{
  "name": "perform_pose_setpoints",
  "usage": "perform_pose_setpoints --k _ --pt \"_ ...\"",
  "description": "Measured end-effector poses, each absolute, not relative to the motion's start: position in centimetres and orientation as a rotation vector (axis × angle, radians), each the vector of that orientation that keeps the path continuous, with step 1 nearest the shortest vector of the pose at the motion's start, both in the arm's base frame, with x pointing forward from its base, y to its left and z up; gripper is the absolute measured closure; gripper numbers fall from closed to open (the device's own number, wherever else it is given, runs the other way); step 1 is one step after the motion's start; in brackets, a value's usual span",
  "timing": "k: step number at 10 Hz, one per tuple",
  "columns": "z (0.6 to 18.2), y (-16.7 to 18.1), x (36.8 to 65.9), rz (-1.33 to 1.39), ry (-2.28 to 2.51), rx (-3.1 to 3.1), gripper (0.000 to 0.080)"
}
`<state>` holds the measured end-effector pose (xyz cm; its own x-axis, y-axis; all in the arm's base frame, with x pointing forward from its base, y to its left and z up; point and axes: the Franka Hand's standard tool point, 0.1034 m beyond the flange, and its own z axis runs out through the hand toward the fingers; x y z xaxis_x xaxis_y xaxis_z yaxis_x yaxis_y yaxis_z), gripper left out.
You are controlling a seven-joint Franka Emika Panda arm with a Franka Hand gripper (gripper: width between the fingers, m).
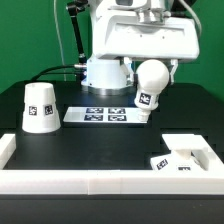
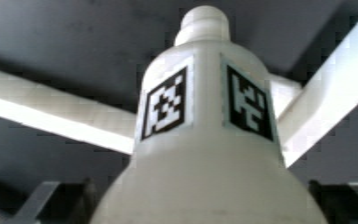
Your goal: Assemble lamp
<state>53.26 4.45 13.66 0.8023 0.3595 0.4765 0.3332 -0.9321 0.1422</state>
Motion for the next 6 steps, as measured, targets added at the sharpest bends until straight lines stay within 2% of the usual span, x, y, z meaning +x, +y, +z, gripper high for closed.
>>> perform_pose_setpoints --k 1,3,6 --pt "13.2 4.7 53.2 0.75 0.567 2.954 0.022" --pt "14.6 6.0 55.9 0.752 0.57 2.975 0.022" --pt "15.5 9.3 58.4 0.759 0.54 3.027 0.022"
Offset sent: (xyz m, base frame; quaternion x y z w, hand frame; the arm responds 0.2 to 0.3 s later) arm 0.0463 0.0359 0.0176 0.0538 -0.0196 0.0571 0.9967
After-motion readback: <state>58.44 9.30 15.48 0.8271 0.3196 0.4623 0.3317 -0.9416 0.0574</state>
